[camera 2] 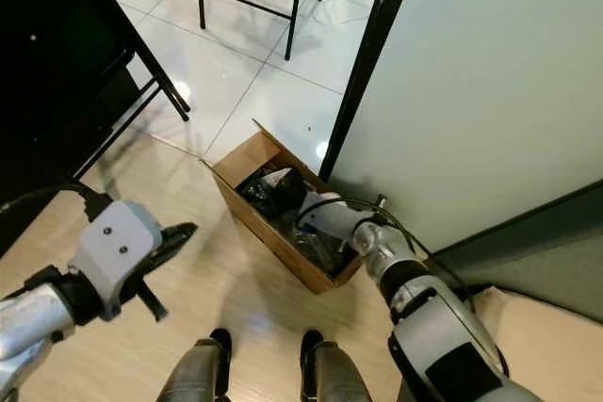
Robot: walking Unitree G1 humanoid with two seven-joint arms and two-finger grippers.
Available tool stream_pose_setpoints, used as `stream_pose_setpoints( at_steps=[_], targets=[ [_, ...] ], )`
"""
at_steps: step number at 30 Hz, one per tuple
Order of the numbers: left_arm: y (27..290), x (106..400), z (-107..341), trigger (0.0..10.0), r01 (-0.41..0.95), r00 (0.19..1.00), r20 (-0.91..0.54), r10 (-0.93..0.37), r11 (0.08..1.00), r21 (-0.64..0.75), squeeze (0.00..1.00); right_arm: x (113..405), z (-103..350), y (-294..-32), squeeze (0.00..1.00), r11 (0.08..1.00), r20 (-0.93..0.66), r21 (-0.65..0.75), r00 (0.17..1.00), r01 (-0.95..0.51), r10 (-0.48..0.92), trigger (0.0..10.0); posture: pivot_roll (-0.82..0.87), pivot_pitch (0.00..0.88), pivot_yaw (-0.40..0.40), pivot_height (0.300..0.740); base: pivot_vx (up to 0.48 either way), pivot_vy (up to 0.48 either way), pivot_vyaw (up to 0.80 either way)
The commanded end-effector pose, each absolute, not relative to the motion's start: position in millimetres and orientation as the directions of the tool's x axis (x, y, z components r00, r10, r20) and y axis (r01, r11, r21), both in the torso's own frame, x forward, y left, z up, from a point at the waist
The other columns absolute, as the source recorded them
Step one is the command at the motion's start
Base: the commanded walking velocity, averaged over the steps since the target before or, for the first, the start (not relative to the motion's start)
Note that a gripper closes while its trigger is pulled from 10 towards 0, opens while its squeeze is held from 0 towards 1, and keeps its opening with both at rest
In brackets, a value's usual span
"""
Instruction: Clean up the room
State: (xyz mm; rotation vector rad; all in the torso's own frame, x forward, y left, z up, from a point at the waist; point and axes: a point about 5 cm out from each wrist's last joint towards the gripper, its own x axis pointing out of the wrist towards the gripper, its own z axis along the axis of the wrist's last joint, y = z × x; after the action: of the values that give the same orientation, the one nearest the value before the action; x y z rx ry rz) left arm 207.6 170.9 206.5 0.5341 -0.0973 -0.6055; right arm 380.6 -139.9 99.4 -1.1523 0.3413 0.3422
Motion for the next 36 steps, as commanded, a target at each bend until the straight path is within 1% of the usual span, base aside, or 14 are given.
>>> stream_pose_setpoints(
  at_steps=[1, 3, 5, 10, 11, 15, 16, 18, 19, 20, 21, 22, 29, 36],
  targets=[
    [165, 200, 200, 10.0, 0.585, 0.782, -0.117, -0.612, 0.656, 0.477, 0.00, 376, 91, -145, 0.00, 0.333, -0.455, -0.827, 0.887, -0.452, 0.074, 10.0, 0.28, 0.464, -0.097, 0.740, 0.000, 0.000, 0.00],
    [162, 195, 200, 10.0, 0.618, 0.761, -0.145, -0.633, 0.637, 0.461, 0.00, 376, 91, -152, 0.00, 0.331, -0.446, -0.837, 0.893, -0.436, 0.049, 10.0, 0.28, 0.470, -0.094, 0.740, 0.000, 0.000, 0.00],
    [161, 194, 200, 10.0, 0.624, 0.758, -0.154, -0.634, 0.635, 0.455, 0.00, 376, 90, -155, 0.00, 0.345, -0.443, -0.836, 0.896, -0.427, 0.034, 10.0, 0.28, 0.471, -0.094, 0.740, 0.000, 0.000, 0.00],
    [161, 194, 201, 10.0, 0.625, 0.758, -0.156, -0.634, 0.637, 0.451, 0.00, 375, 89, -156, 0.00, 0.361, -0.445, -0.830, 0.895, -0.425, 0.031, 10.0, 0.28, 0.471, -0.093, 0.740, 0.000, 0.000, 0.00],
    [161, 193, 201, 10.0, 0.627, 0.757, -0.159, -0.634, 0.636, 0.450, 0.00, 375, 89, -155, 0.70, 0.363, -0.445, -0.829, 0.895, -0.425, 0.033, 10.0, 0.28, 0.474, -0.091, 0.740, 0.000, 0.000, 0.00],
    [161, 193, 200, 10.0, 0.628, 0.757, -0.161, -0.633, 0.636, 0.449, 0.00, 375, 89, -155, 0.70, 0.364, -0.445, -0.829, 0.895, -0.425, 0.034, 10.0, 0.28, 0.474, -0.092, 0.740, 0.000, 0.000, 0.00],
    [160, 193, 200, 10.0, 0.630, 0.757, -0.164, -0.633, 0.638, 0.443, 0.00, 375, 89, -156, 1.00, 0.349, -0.444, -0.835, 0.896, -0.426, 0.032, 10.0, 0.28, 0.476, -0.092, 0.740, 0.000, 0.000, 0.00],
    [160, 193, 200, 10.0, 0.630, 0.757, -0.167, -0.631, 0.640, 0.440, 0.00, 375, 89, -158, 1.00, 0.308, -0.433, -0.855, 0.901, -0.417, 0.020, 10.0, 0.29, 0.477, -0.094, 0.740, 0.000, 0.000, 0.00],
    [160, 193, 200, 10.0, 0.630, 0.757, -0.167, -0.631, 0.640, 0.440, 0.00, 375, 89, -158, 1.00, 0.308, -0.433, -0.855, 0.901, -0.417, 0.020, 10.0, 0.29, 0.477, -0.094, 0.740, 0.000, 0.000, 0.00],
    [160, 193, 201, 10.0, 0.630, 0.758, -0.168, -0.630, 0.640, 0.439, 0.00, 375, 89, -158, 0.20, 0.289, -0.429, -0.863, 0.903, -0.415, 0.016, 10.0, 0.29, 0.477, -0.094, 0.740, 0.000, 0.000, 0.00],
    [160, 193, 201, 10.0, 0.630, 0.758, -0.168, -0.630, 0.640, 0.439, 0.00, 375, 89, -158, 0.20, 0.289, -0.429, -0.863, 0.903, -0.415, 0.016, 10.0, 0.29, 0.477, -0.094, 0.740, 0.000, 0.000, 0.00],
    [160, 192, 200, 10.0, 0.629, 0.759, -0.170, -0.628, 0.642, 0.438, 0.00, 375, 89, -159, 0.00, 0.278, -0.426, -0.867, 0.905, -0.413, 0.014, 10.0, 0.29, 0.477, -0.093, 0.740, 0.000, 0.000, 0.00],
    [162, 190, 200, 10.0, 0.629, 0.762, -0.183, -0.621, 0.644, 0.436, 0.00, 374, 89, -159, 0.00, 0.259, -0.425, -0.873, 0.905, -0.414, 0.016, 10.0, 0.29, 0.483, -0.093, 0.740, 0.000, 0.000, 0.00],
    [163, 190, 200, 10.0, 0.628, 0.764, -0.190, -0.617, 0.645, 0.435, 0.00, 374, 88, -157, 0.00, 0.258, -0.427, -0.872, 0.904, -0.417, 0.020, 10.0, 0.29, 0.481, -0.092, 0.740, 0.000, 0.000, 0.00]
  ],
)
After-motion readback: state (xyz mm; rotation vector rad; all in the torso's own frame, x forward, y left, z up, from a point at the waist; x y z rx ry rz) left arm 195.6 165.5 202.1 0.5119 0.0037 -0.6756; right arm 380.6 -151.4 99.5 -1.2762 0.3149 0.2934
